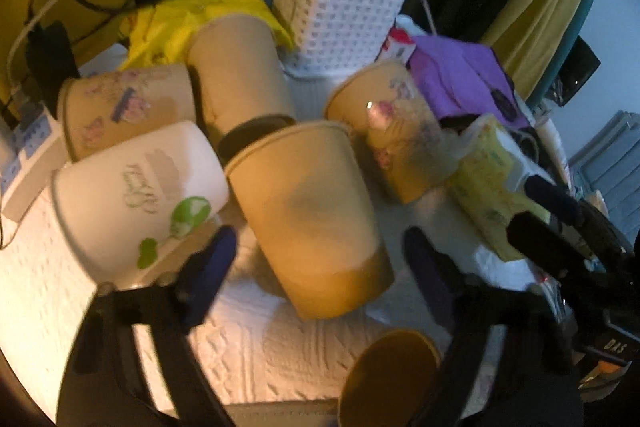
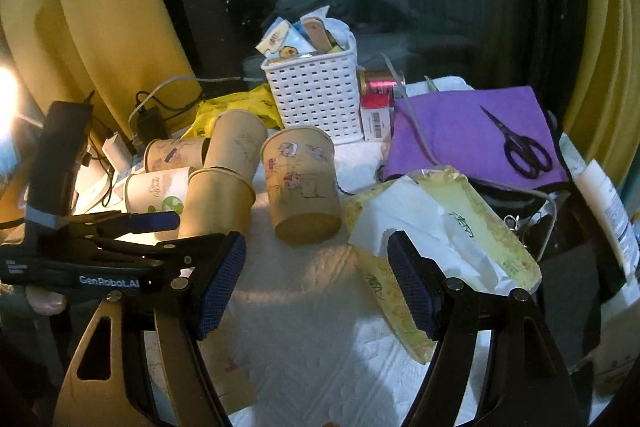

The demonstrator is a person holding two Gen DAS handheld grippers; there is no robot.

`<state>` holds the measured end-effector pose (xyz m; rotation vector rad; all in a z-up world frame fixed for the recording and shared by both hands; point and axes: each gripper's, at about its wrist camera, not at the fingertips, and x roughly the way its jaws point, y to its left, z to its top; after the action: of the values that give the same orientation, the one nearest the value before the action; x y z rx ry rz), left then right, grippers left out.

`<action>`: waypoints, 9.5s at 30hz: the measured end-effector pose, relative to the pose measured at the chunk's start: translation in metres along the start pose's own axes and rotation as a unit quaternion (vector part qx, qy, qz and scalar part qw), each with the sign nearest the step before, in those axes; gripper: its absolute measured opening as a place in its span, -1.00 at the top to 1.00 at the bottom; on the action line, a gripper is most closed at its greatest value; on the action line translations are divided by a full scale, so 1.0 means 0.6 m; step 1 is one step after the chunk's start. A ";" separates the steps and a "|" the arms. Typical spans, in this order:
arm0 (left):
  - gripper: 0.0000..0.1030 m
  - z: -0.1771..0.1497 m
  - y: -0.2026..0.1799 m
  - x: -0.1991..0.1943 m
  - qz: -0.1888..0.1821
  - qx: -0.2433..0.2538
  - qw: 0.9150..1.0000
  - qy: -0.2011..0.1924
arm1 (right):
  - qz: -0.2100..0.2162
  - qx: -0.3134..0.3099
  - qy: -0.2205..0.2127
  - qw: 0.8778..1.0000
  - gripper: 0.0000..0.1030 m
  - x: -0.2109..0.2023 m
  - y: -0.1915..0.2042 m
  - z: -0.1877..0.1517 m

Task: Flip cup upright

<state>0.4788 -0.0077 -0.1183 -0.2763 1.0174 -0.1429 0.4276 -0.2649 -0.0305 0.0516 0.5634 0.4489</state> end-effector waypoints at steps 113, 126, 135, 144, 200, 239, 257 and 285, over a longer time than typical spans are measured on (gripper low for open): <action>-0.24 -0.660 -0.089 -0.437 0.018 0.178 0.955 -0.238 | 0.276 0.066 0.078 0.956 -0.39 -0.318 0.340 -0.337; -0.51 -0.652 -0.059 -0.431 0.009 0.140 0.964 -0.226 | 0.247 0.039 0.061 0.966 -0.39 -0.305 0.352 -0.311; -0.51 -0.625 -0.009 -0.416 0.014 0.081 0.976 -0.203 | 0.197 0.008 0.027 0.980 -0.39 -0.288 0.355 -0.287; -0.51 -0.578 0.054 -0.394 0.029 0.013 0.984 -0.173 | 0.131 -0.024 0.004 0.991 -0.39 -0.248 0.340 -0.269; -0.51 -0.537 0.100 -0.387 0.022 -0.058 0.986 -0.157 | 0.047 -0.104 0.006 0.993 -0.47 -0.186 0.375 -0.320; -0.76 -0.578 -0.040 -0.563 0.018 0.039 0.961 -0.273 | 0.004 -0.116 -0.099 0.988 -0.47 -0.426 0.367 -0.345; -0.78 -0.589 -0.094 -0.632 0.055 0.083 0.932 -0.347 | -0.017 -0.107 -0.164 0.981 -0.47 -0.514 0.355 -0.329; -0.79 -0.601 -0.106 -0.663 0.058 0.086 0.920 -0.377 | -0.016 -0.105 -0.194 0.975 -0.47 -0.566 0.357 -0.329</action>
<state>-0.0354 -0.0291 0.0475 -0.0896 0.2475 -0.0104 -0.0164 -0.2303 0.0097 -0.0703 0.1303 0.4511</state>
